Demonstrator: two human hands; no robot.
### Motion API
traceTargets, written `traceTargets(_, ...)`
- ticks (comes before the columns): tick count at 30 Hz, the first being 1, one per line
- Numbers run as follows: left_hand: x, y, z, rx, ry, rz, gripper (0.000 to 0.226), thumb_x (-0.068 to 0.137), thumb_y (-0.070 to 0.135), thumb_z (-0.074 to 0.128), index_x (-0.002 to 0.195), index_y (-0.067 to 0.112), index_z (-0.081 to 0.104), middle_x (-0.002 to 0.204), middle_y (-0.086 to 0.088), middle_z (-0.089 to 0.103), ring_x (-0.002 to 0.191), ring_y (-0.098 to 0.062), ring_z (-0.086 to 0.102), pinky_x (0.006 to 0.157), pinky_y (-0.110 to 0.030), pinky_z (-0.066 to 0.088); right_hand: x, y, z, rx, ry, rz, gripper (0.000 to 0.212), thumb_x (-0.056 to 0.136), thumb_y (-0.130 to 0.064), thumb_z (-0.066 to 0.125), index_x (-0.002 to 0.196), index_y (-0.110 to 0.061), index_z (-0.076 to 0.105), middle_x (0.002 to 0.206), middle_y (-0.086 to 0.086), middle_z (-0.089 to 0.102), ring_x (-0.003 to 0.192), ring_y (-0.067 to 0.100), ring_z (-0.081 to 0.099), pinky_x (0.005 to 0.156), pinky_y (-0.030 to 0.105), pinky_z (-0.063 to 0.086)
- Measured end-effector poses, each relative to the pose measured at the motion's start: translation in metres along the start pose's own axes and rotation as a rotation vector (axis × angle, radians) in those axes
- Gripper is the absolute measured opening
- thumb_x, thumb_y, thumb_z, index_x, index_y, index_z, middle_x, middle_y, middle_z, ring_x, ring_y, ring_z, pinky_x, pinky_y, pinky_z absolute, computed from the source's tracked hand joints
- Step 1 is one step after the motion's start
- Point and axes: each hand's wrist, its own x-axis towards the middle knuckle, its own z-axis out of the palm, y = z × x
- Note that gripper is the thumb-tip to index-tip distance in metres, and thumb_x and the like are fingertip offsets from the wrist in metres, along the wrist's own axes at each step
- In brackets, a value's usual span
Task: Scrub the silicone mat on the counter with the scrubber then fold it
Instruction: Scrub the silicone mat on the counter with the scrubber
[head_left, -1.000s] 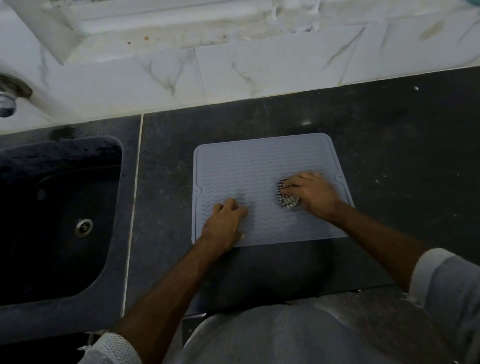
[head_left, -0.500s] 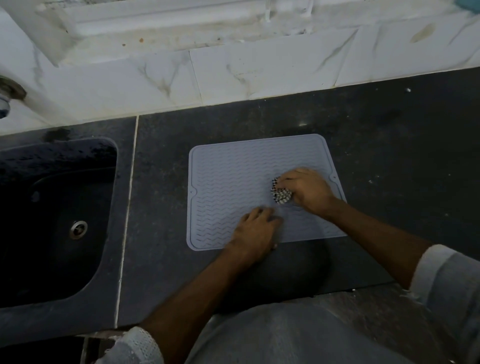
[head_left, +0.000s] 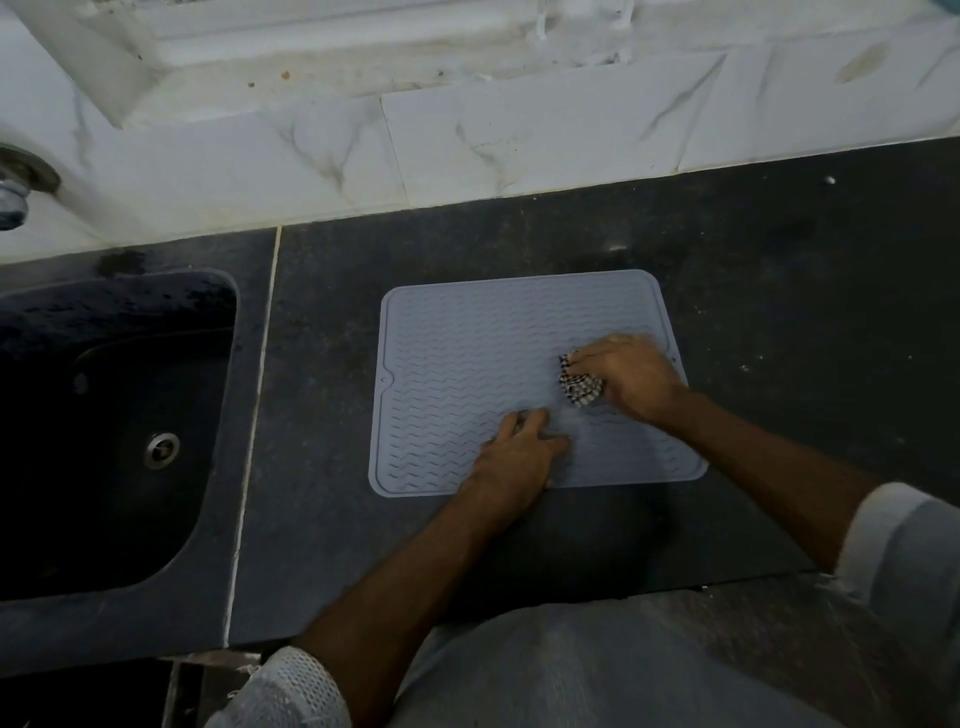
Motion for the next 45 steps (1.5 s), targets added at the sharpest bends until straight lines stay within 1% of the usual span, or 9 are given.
traceTargets(3, 0.001, 0.001, -0.003, -0.036, 0.041, -0.017, 0.045, 0.093, 0.010, 0.047, 0.136, 0.026, 0.047, 0.147, -0.010, 0.028, 0.132, -0.040, 0.024, 0.101, -0.058, 0.036, 0.011, -0.015, -0.005, 0.048, 0.022, 0.020, 0.036, 0.089, -0.025, 0.056, 0.124, -0.018, 0.058, 0.131, 0.003, 0.057, 0.121, 0.023, 0.046, 0.107, 0.039, 0.029)
traceTargets(7, 0.004, 0.001, -0.011, -0.020, -0.015, -0.031, 0.047, 0.096, 0.013, 0.043, 0.141, 0.027, 0.042, 0.150, -0.009, 0.025, 0.134, -0.039, 0.020, 0.102, -0.058, 0.031, 0.020, -0.037, 0.001, 0.005, -0.005, -0.009, 0.041, 0.090, -0.022, 0.054, 0.131, -0.019, 0.051, 0.138, 0.001, 0.050, 0.126, 0.022, 0.040, 0.110, 0.038, 0.025)
traceTargets(13, 0.002, -0.001, -0.013, -0.047, -0.079, -0.026, 0.050, 0.095, 0.016, 0.047, 0.142, 0.032, 0.038, 0.154, -0.008, 0.016, 0.138, -0.041, 0.015, 0.105, -0.063, 0.026, -0.012, 0.017, -0.001, 0.080, 0.070, -0.006, 0.040, 0.083, -0.021, 0.065, 0.122, -0.016, 0.060, 0.129, 0.006, 0.059, 0.120, 0.026, 0.049, 0.106, 0.043, 0.032)
traceTargets(16, 0.001, -0.004, -0.013, 0.028, -0.124, 0.006, 0.064, 0.089, 0.014, 0.056, 0.142, 0.039, 0.030, 0.157, -0.003, 0.001, 0.141, -0.037, 0.004, 0.108, -0.063, 0.019, -0.017, 0.025, 0.004, 0.126, 0.108, 0.045, 0.040, 0.079, -0.018, 0.069, 0.119, -0.013, 0.062, 0.126, 0.008, 0.061, 0.119, 0.028, 0.051, 0.106, 0.045, 0.033)
traceTargets(20, 0.000, -0.005, -0.009, 0.126, -0.093, 0.034, 0.079, 0.085, 0.011, 0.064, 0.144, 0.042, 0.022, 0.154, 0.000, -0.001, 0.140, -0.035, 0.005, 0.106, -0.064, 0.021, -0.015, 0.014, 0.016, 0.146, 0.169, 0.082, 0.041, 0.078, -0.012, 0.068, 0.119, -0.011, 0.062, 0.126, 0.011, 0.060, 0.116, 0.031, 0.052, 0.102, 0.047, 0.036)
traceTargets(27, -0.001, 0.001, -0.006, 0.096, -0.118, 0.002, 0.075, 0.087, 0.025, 0.063, 0.145, 0.044, 0.019, 0.157, 0.000, -0.003, 0.142, -0.035, -0.002, 0.109, -0.064, 0.014, -0.011, 0.017, 0.011, 0.155, 0.160, 0.045, 0.035, 0.084, -0.010, 0.061, 0.119, -0.011, 0.062, 0.127, 0.010, 0.059, 0.119, 0.031, 0.050, 0.105, 0.048, 0.033)
traceTargets(34, -0.002, -0.005, -0.004, 0.117, -0.042, 0.012, 0.071, 0.087, 0.028, 0.062, 0.143, 0.044, 0.022, 0.156, 0.000, 0.004, 0.141, -0.032, 0.007, 0.108, -0.060, 0.020, -0.015, 0.012, 0.010, 0.206, 0.267, 0.010, 0.036, 0.083, -0.002, 0.060, 0.118, -0.006, 0.062, 0.125, 0.014, 0.060, 0.119, 0.031, 0.052, 0.108, 0.042, 0.031)
traceTargets(40, 0.001, -0.009, -0.002, 0.156, -0.030, 0.020, 0.070, 0.088, 0.028, 0.061, 0.144, 0.042, 0.021, 0.154, -0.002, 0.007, 0.138, -0.031, 0.012, 0.104, -0.059, 0.026, -0.019, -0.011, 0.023, 0.038, 0.159, -0.135, 0.044, 0.078, 0.000, 0.063, 0.120, -0.010, 0.061, 0.131, 0.012, 0.056, 0.122, 0.033, 0.048, 0.104, 0.048, 0.034)
traceTargets(45, 0.003, -0.010, -0.001, 0.149, -0.021, 0.025, 0.071, 0.088, 0.027, 0.062, 0.144, 0.043, 0.021, 0.154, -0.002, 0.008, 0.137, -0.030, 0.013, 0.104, -0.060, 0.026, -0.052, 0.034, 0.012, -0.152, 0.135, -0.094, 0.050, 0.074, -0.007, 0.071, 0.122, -0.016, 0.060, 0.132, 0.007, 0.056, 0.123, 0.031, 0.048, 0.097, 0.046, 0.037)
